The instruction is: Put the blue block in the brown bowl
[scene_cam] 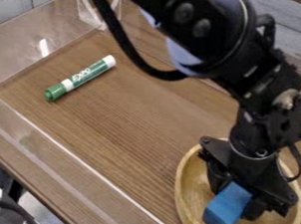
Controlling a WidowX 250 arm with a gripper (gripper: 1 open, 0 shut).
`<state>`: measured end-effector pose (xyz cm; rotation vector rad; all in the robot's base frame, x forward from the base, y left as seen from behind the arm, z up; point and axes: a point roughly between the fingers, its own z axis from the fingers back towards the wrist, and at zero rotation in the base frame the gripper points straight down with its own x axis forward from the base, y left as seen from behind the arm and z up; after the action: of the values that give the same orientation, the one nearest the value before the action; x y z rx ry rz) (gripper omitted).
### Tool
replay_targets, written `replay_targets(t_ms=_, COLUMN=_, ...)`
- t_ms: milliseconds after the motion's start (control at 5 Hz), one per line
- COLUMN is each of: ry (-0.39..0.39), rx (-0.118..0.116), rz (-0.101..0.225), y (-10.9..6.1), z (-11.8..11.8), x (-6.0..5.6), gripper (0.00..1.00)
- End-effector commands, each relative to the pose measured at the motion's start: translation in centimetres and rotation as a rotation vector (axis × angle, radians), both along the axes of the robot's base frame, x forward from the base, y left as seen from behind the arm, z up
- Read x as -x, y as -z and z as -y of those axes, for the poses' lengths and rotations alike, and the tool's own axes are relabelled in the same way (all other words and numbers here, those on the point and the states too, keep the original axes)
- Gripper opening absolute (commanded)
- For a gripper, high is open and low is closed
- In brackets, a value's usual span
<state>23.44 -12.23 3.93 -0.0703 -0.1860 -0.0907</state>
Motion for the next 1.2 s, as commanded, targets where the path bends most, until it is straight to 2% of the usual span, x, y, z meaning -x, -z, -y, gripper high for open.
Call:
replay_targets(t_ms=0, ry=-0.001, rx=0.004, rz=0.019, y=-1.3, z=-0.3, x=-0.7, gripper=0.00)
replay_targets(t_ms=400, ry=0.010, rx=-0.012, rz=0.004, y=-2.7, z=-0.7, x=-0.8, gripper=0.00)
replay_targets(t_ms=600, ry=-0.002, rx=-0.010, rz=0.023, y=-4.0, z=-0.6, x=-1.3, gripper=0.00)
replay_targets(t_ms=800, ry=-0.018, rx=-0.006, rz=0.042, y=-4.5, z=-0.4, x=-1.7, gripper=0.00)
replay_targets(t_ms=1000, ry=-0.027, rx=0.002, rz=0.049, y=-4.3, z=-0.1, x=-1.8, gripper=0.00)
